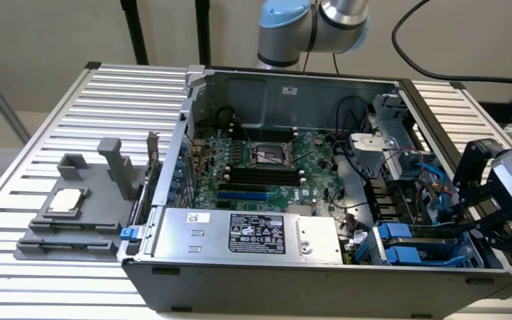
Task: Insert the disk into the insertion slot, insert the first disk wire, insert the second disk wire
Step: 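Insert the first disk wire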
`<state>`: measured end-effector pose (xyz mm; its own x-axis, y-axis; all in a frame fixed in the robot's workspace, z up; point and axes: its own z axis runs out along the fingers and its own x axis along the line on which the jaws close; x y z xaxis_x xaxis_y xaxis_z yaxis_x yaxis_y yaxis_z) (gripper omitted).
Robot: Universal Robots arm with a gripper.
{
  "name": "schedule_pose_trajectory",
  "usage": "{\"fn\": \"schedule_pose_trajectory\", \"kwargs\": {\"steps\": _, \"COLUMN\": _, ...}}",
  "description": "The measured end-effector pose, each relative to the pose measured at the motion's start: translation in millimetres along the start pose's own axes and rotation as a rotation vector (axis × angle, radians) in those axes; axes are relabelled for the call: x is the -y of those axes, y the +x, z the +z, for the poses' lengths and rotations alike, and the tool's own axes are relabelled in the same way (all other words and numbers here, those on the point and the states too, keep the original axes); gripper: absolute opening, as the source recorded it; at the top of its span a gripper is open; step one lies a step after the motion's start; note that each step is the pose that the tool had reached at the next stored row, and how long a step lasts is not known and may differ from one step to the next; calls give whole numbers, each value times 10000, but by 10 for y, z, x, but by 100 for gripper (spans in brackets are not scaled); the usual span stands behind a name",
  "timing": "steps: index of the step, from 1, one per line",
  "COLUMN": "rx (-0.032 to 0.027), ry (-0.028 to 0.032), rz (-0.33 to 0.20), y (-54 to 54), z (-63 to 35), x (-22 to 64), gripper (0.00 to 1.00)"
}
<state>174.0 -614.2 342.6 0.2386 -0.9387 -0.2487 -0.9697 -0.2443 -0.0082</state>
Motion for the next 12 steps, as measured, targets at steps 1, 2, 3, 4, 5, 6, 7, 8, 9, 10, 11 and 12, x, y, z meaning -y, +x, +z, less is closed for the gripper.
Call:
{"fn": "schedule_pose_trajectory", "kwargs": {"steps": 1, "rx": 29, "ry": 7, "rz": -47, "y": 2, "z": 4, "x": 1, "gripper": 29}}
{"fn": "schedule_pose_trajectory", "kwargs": {"steps": 2, "rx": 57, "ry": 12, "rz": -93, "y": 4, "z": 8, "x": 2, "gripper": 27}}
{"fn": "schedule_pose_trajectory", "kwargs": {"steps": 3, "rx": 83, "ry": 18, "rz": -138, "y": 6, "z": 13, "x": 3, "gripper": 27}}
{"fn": "schedule_pose_trajectory", "kwargs": {"steps": 4, "rx": 113, "ry": 24, "rz": -184, "y": 8, "z": 17, "x": 5, "gripper": 20}}
{"fn": "schedule_pose_trajectory", "kwargs": {"steps": 5, "rx": 134, "ry": 21, "rz": -220, "y": 9, "z": 17, "x": 7, "gripper": 20}}
{"fn": "schedule_pose_trajectory", "kwargs": {"steps": 6, "rx": 142, "ry": 18, "rz": -241, "y": 8, "z": 17, "x": 7, "gripper": 20}}
{"fn": "schedule_pose_trajectory", "kwargs": {"steps": 7, "rx": 146, "ry": 16, "rz": -250, "y": 8, "z": 15, "x": 6, "gripper": 18}}
{"fn": "schedule_pose_trajectory", "kwargs": {"steps": 8, "rx": 146, "ry": 15, "rz": -254, "y": 6, "z": 8, "x": 4, "gripper": 18}}
{"fn": "schedule_pose_trajectory", "kwargs": {"steps": 9, "rx": 149, "ry": 15, "rz": -255, "y": 0, "z": -6, "x": -5, "gripper": 16}}
{"fn": "schedule_pose_trajectory", "kwargs": {"steps": 10, "rx": 148, "ry": 15, "rz": -256, "y": -10, "z": -28, "x": -22, "gripper": 16}}
{"fn": "schedule_pose_trajectory", "kwargs": {"steps": 11, "rx": 147, "ry": 15, "rz": -255, "y": -23, "z": -49, "x": -49, "gripper": 16}}
{"fn": "schedule_pose_trajectory", "kwargs": {"steps": 12, "rx": 148, "ry": 15, "rz": -255, "y": -36, "z": -69, "x": -82, "gripper": 16}}
